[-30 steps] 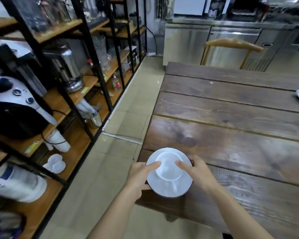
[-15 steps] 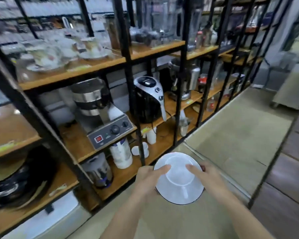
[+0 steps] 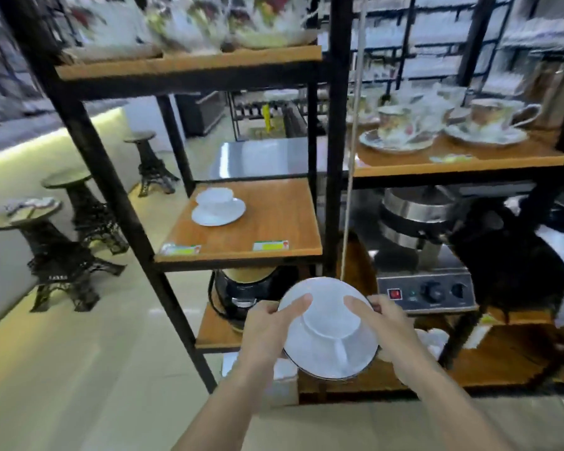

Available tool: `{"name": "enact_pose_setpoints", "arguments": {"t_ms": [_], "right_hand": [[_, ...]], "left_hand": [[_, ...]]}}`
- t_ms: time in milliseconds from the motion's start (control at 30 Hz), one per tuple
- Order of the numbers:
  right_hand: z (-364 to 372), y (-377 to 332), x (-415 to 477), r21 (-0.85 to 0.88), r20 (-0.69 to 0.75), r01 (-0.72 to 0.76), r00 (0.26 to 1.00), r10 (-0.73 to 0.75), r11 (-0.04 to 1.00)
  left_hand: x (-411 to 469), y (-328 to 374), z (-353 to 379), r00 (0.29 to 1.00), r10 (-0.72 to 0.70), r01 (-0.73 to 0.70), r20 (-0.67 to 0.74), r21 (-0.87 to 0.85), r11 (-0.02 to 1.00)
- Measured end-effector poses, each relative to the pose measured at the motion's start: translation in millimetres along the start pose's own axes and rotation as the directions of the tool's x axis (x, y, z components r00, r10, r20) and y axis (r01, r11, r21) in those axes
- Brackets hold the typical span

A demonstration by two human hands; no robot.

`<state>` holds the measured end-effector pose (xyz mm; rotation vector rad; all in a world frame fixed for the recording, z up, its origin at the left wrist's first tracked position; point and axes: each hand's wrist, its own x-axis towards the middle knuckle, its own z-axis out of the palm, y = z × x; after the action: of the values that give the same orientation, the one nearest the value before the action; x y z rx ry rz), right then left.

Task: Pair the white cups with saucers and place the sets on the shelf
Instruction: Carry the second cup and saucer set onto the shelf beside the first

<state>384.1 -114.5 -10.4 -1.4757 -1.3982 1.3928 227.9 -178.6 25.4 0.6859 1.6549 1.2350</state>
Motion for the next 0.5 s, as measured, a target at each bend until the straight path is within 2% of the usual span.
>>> {"name": "enact_pose_setpoints", "arguments": {"t_ms": [200,267,367,500], "right_hand": [[54,-53,61,-0.025,0.044,0.063,0.997,-0.062,0.998],[81,-69,123,-0.01,0.044,0.089,0.995,-0.089,0.996],[92,-79,153,0.029,0.048,0.053,0.997,-0.055,0.998],[110,-94,220,0.054,-0.01,0.02,1.0,-0.019,0.998]], "left_hand": [[66,31,-33,0.991,0.033,-0.043,-0.132,-0.078,0.996],[126,45,-40,0.979,0.08,-0.101,-0.188,-0.101,0.99],[161,54,-39,0.979,0.091,-0.108,-0.182,-0.086,0.99],[233,69,-35,0.978,0.034,-0.058,-0.205,-0.11,0.992]]}}
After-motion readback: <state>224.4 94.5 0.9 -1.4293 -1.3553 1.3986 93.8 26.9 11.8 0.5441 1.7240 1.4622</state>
